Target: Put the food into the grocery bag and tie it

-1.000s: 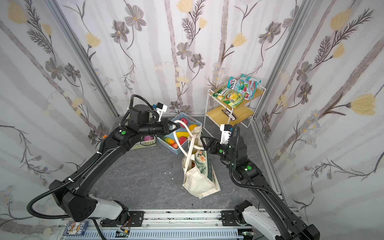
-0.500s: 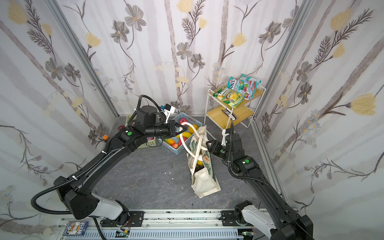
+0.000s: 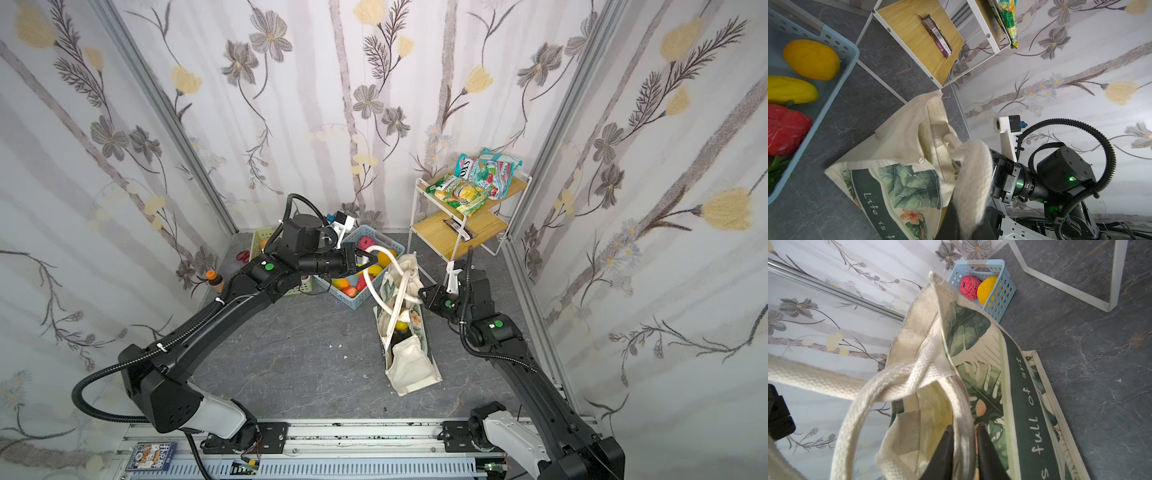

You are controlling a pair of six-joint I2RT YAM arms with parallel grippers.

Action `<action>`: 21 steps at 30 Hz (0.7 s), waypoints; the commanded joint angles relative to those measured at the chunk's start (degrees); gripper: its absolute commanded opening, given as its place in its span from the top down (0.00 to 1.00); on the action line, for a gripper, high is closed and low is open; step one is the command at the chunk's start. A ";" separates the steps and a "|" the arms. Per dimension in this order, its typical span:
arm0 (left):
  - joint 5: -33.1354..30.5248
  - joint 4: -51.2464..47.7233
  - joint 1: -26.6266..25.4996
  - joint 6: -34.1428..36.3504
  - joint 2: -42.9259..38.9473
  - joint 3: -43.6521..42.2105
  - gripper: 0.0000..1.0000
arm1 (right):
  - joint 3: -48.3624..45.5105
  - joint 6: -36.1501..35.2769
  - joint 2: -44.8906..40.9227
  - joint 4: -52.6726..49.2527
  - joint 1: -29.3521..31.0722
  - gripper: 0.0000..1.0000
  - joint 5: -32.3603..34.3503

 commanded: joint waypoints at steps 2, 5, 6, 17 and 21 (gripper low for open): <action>0.18 2.89 -0.08 -0.05 0.25 0.01 1.00 | 0.28 0.30 0.04 1.68 -0.39 0.58 -2.40; 0.19 2.88 -0.06 -0.05 0.32 -0.03 1.00 | 0.46 1.28 1.13 2.96 -0.44 0.66 -3.80; 0.02 2.92 -0.05 -0.05 0.34 -0.04 1.00 | 0.71 1.28 1.38 2.43 -0.44 0.72 -3.21; -10.42 -2.66 0.58 2.90 1.14 -0.25 1.00 | 2.91 -1.45 -2.26 -0.87 -4.35 1.00 -3.89; -13.22 -3.79 0.65 4.12 4.17 -1.48 1.00 | 3.45 -1.97 -3.66 -1.27 -6.63 1.00 -5.27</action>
